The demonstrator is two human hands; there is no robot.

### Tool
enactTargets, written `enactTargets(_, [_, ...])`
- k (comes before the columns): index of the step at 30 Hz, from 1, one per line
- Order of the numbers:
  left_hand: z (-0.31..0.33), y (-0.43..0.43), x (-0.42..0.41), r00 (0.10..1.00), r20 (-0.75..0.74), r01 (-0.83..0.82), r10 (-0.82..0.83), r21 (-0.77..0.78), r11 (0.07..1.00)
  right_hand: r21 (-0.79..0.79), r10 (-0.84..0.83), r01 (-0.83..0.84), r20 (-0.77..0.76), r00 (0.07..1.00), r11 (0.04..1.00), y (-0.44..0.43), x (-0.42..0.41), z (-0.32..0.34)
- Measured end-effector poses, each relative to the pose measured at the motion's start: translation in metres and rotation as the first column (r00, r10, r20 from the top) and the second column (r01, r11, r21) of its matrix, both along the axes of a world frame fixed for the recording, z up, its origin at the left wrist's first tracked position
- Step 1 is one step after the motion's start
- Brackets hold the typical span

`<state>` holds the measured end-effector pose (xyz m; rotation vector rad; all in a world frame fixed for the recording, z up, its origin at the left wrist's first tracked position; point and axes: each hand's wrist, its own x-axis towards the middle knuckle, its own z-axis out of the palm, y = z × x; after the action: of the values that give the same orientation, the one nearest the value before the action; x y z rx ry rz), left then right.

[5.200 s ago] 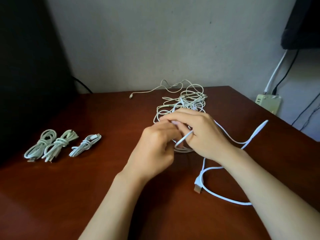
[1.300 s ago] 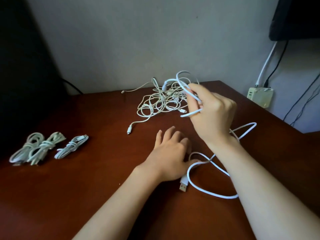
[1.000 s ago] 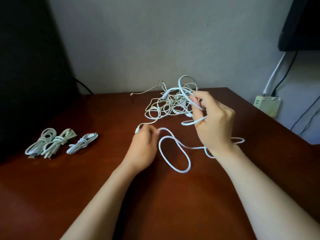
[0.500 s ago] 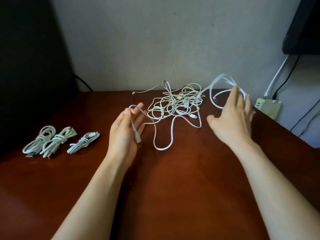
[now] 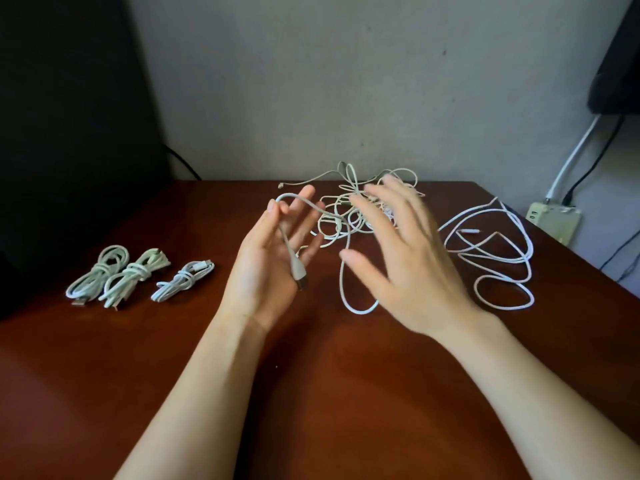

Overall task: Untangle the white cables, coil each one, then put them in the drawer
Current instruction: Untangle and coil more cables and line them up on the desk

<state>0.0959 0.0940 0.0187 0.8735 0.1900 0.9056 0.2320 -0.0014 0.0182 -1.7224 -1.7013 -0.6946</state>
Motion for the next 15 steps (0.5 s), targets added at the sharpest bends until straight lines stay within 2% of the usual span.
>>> enactTargets(3, [-0.001, 0.002, -0.003, 0.994, 0.097, 0.046, -0.04, -0.062, 0.997, -0.244, -0.017, 0.007, -0.039, 0.999, 0.97, -0.002, -0.013, -0.001])
enactTargets(5, [-0.002, 0.004, -0.005, 0.986, 0.161, 0.06, -0.04, -0.118, 0.991, -0.402, -0.062, 0.025, -0.081, 0.995, 0.915, -0.004, -0.017, -0.003])
enactTargets(7, [-0.004, 0.007, -0.006, 0.977, 0.212, 0.064, -0.026, -0.177, 0.982, -0.526, -0.11, 0.066, -0.053, 0.993, 0.848, -0.005, -0.019, -0.007])
enactTargets(9, [-0.006, 0.012, -0.008, 0.97, 0.242, 0.042, 0.015, -0.231, 0.972, -0.585, -0.096, 0.07, -0.015, 0.995, 0.808, -0.003, -0.022, -0.013])
enactTargets(12, [-0.009, 0.02, -0.012, 0.955, 0.271, -0.03, 0.124, -0.327, 0.945, -0.584, -0.026, 0.057, 0.063, 0.998, 0.81, -0.001, -0.023, -0.016])
enactTargets(15, [-0.008, 0.024, -0.013, 0.942, 0.21, -0.164, 0.261, -0.389, 0.907, -0.575, 0.117, -0.075, 0.036, 0.992, 0.815, -0.002, -0.027, -0.011])
